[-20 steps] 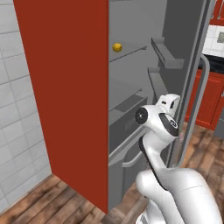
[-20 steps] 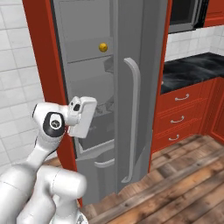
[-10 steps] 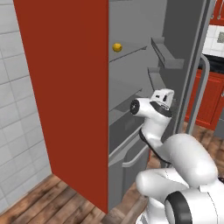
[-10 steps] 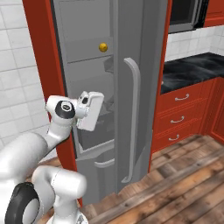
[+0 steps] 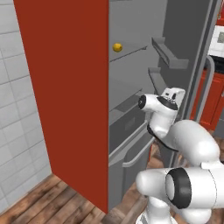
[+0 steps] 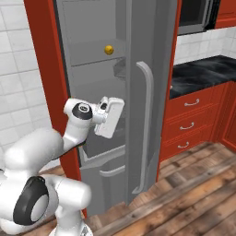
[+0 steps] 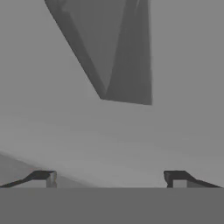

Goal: Retrieve a lemon from the fridge and place it on the cutting board with the fish.

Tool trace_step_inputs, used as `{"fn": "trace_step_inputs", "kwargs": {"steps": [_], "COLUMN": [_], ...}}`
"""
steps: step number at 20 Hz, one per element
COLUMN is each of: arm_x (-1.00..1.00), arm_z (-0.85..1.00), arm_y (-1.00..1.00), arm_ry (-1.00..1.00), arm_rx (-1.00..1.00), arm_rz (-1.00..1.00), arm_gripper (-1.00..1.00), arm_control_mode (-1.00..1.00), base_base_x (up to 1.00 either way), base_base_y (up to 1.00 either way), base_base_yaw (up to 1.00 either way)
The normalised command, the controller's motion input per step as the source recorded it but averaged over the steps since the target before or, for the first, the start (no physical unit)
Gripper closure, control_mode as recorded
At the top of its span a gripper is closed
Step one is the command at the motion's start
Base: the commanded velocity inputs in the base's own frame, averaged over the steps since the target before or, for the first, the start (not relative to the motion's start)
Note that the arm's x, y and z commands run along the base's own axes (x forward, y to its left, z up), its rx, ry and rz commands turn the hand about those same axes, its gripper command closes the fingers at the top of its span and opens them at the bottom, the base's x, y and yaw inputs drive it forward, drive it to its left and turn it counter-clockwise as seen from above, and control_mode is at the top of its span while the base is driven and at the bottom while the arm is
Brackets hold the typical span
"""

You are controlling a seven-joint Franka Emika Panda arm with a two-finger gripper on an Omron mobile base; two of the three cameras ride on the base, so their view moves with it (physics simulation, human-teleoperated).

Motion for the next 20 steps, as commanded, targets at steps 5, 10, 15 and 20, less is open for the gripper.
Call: {"fn": "trace_step_inputs", "kwargs": {"steps": [5, 10, 15, 20], "arm_x": [-0.10, -0.04, 0.25, 0.19], "arm_z": [0.05, 0.06, 0.02, 0.17], "arm_y": [-0.88, -1.00, -1.00, -0.44], "arm_ry": [-0.04, 0.00, -0.01, -0.01], "arm_rx": [0.08, 0.34, 0.27, 0.00], "arm_rz": [0.03, 0.05, 0.12, 0.12], "arm_gripper": [-1.00, -1.00, -1.00, -1.00], "arm_control_mode": [-1.00, -1.00, -1.00, -1.00], "base_base_x": [0.00, 0.00, 0.00, 0.00], "base_base_y": [0.00, 0.00, 0.00, 0.00], "base_base_yaw": [0.00, 0.00, 0.00, 0.00]}}
